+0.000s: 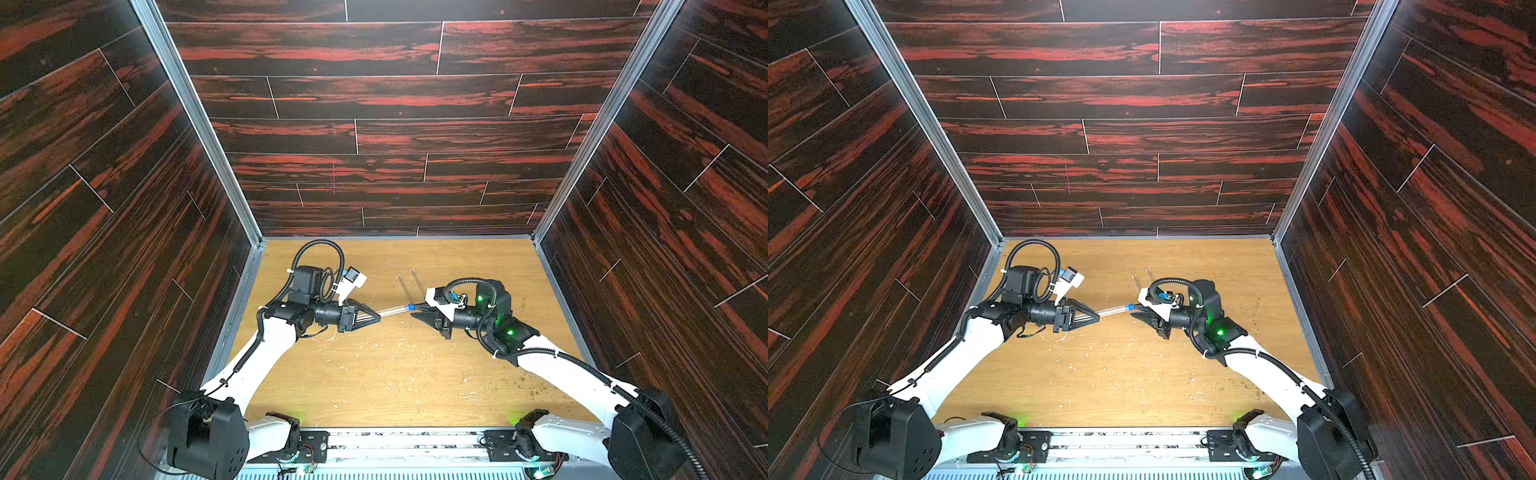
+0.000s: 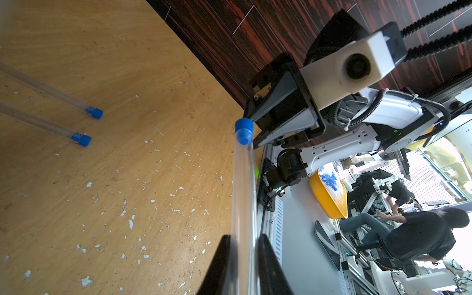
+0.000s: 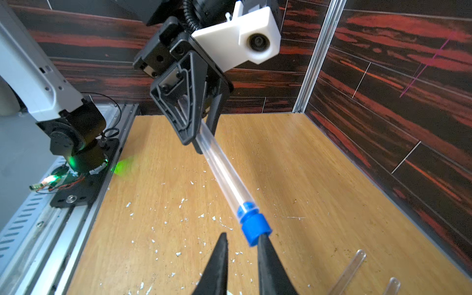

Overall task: Insert stoppers into test tubes
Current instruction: Insert the stopper into the test tube.

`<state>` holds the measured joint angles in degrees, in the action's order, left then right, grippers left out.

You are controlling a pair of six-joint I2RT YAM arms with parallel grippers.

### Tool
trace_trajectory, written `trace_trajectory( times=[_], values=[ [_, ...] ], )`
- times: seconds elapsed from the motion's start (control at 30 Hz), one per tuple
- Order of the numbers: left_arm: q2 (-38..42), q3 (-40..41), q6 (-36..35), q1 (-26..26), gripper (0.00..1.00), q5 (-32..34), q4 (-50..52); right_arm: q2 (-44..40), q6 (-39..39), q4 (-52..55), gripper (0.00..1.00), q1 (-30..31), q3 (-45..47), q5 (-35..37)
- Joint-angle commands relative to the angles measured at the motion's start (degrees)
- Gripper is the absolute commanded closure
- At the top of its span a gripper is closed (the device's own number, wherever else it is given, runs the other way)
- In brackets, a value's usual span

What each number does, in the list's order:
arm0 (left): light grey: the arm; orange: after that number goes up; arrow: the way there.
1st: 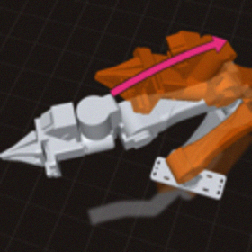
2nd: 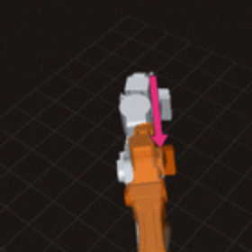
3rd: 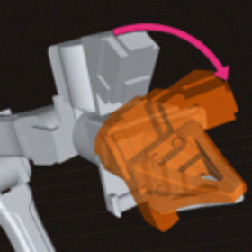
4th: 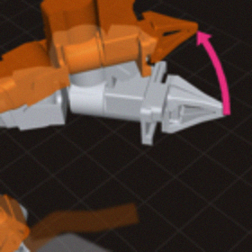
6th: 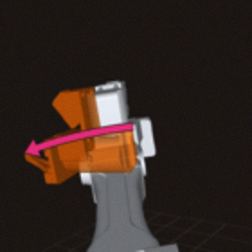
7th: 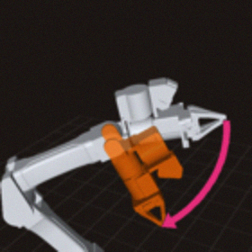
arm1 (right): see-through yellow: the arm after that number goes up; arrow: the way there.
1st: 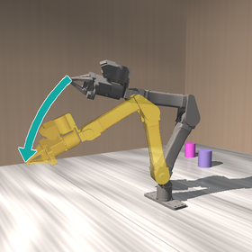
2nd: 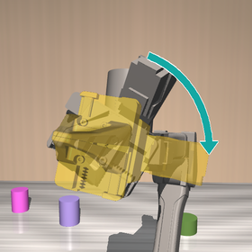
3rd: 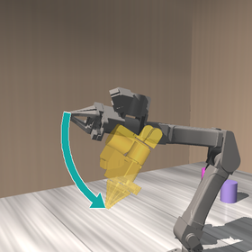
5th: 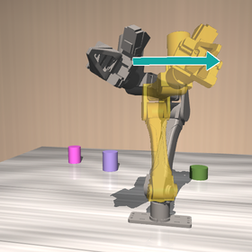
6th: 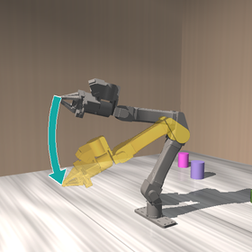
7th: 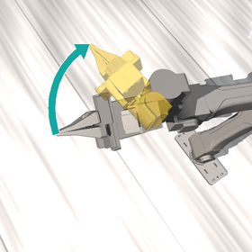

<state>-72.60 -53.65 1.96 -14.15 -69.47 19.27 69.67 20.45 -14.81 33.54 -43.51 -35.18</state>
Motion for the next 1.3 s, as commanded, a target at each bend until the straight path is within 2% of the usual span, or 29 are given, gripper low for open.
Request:
trace_trajectory(
  times=[0.0, 0.83, 1.27],
  values=[
    [0.99, -0.95, -2.22, -0.77, 0.96, -1.37, 1.37, 1.41, 3.63, 3.11, 0.78, -0.03, -2.92, -2.59],
    [0.21, -2.07, -4.98, -3.24, 0.96, -2.16, 4.71, 5.47, 13.16, 13.8, 0.8, 0.03, -12.05, -6.74],
    [-0.33, -2.54, -5.12, -4.03, 0.96, -2.42, 4.98, 7.37, 14.62, 14.55, 0.84, 0.73, -15.01, -8.84]
  ],
)
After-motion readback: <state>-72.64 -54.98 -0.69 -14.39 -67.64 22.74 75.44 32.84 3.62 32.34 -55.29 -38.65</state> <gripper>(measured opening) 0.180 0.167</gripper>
